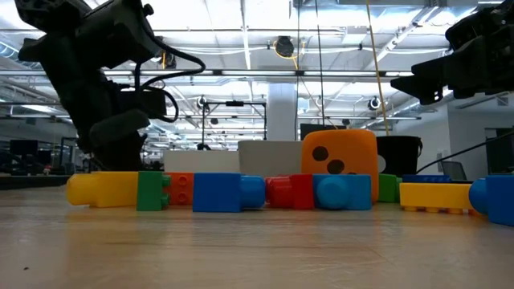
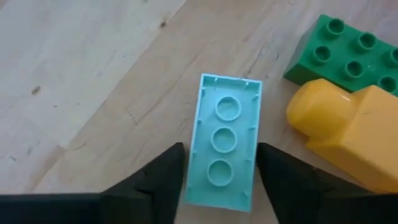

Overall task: Pick & Place Toys
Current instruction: Put the light blue game piece into the white bin

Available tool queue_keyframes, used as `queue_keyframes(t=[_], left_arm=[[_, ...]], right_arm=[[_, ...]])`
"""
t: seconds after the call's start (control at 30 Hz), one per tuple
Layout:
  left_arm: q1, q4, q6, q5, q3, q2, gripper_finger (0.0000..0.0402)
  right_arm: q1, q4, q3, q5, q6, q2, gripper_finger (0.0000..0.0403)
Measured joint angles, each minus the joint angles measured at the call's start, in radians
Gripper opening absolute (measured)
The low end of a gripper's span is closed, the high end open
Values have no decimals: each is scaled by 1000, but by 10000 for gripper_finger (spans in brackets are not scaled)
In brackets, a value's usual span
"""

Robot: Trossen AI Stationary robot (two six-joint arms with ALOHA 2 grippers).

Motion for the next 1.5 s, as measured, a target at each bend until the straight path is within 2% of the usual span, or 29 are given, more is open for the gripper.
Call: queue_keyframes(t=[0.13,0.37,0.6,0.83,1.0,1.23,1.4,1.5], left_arm=[[4,-3,0,3,7,-17,137],[41,-65,39,24,93,-122,138],[123,-187,173,-133,223,-232,138],[301,-141,299,-251,309,-250,150],[469,-95,344,-247,308,-220,143],[666,-73,341,-118,308,-129,152],[734,-29,367,-66,308,-54,158],[750,0,368,-66,308,-40,179]], right_arm=[[0,0,0,0,0,0,277],[0,0,0,0,0,0,279],[0,0,0,0,0,1,277],[0,0,0,0,0,2,277],[0,0,0,0,0,1,278],[0,0,0,0,0,1,277],[0,0,0,0,0,1,279],[0,0,0,0,0,2,278]])
